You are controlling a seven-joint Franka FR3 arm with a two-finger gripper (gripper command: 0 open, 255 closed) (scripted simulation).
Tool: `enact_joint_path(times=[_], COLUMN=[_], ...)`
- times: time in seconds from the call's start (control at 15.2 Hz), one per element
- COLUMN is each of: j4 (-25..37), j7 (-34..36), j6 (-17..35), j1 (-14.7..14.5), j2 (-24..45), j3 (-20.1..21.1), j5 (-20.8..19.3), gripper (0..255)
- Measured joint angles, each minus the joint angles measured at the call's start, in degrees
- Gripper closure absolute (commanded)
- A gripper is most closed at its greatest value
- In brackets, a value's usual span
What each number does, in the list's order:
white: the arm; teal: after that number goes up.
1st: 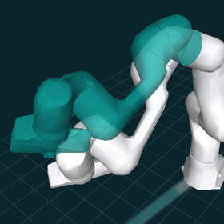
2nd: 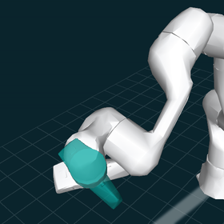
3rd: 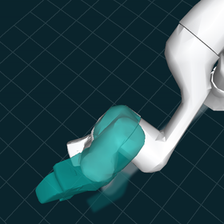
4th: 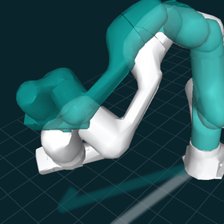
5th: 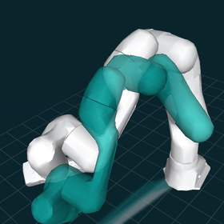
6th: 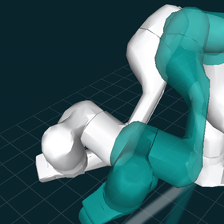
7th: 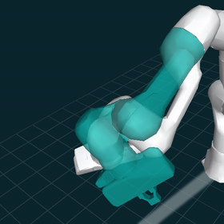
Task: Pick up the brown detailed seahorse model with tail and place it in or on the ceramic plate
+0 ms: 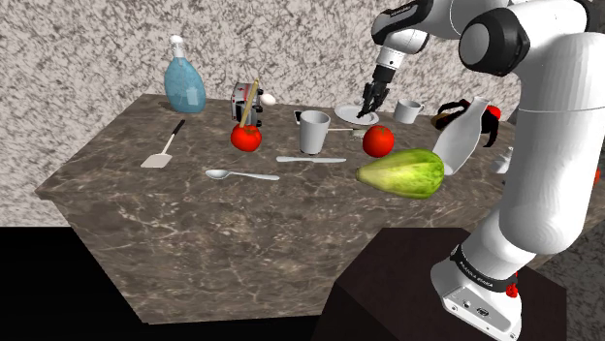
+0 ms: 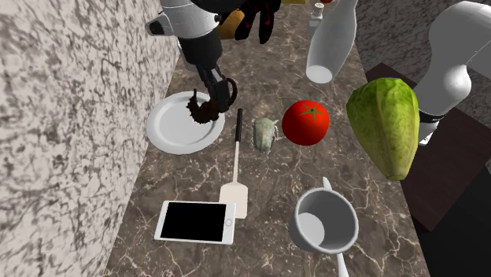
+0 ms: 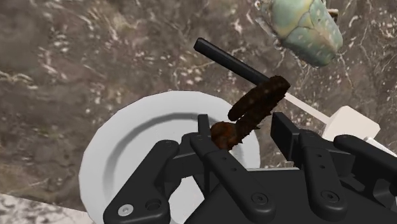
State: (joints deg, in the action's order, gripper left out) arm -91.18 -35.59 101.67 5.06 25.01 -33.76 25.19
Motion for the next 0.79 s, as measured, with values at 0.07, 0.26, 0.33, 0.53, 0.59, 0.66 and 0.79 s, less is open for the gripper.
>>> enact_joint_path(times=[0.07, 0.26, 0.33, 0.53, 0.59, 0.66, 0.79], j4=[0.31, 1.96, 3.76, 15.21, 15.34, 15.28, 6.06], j7=[0.15, 0.78, 0.88, 1.9, 1.91, 1.9, 2.37], j6=[-0.55, -2.43, -3.31, -8.36, -8.47, -8.42, -1.84], j1=[0.0, 0.09, 0.6, 4.05, 4.06, 4.05, 1.1], j2=[-0.3, -0.72, 0.26, 6.9, 6.96, 6.94, 2.22], j3=[-0.11, -0.26, -0.11, 1.09, 1.1, 1.09, 0.22], j5=[-0.2, -0.57, -0.21, 2.17, 2.19, 2.19, 2.35], gripper=[255, 255, 255, 255, 0, 0, 0])
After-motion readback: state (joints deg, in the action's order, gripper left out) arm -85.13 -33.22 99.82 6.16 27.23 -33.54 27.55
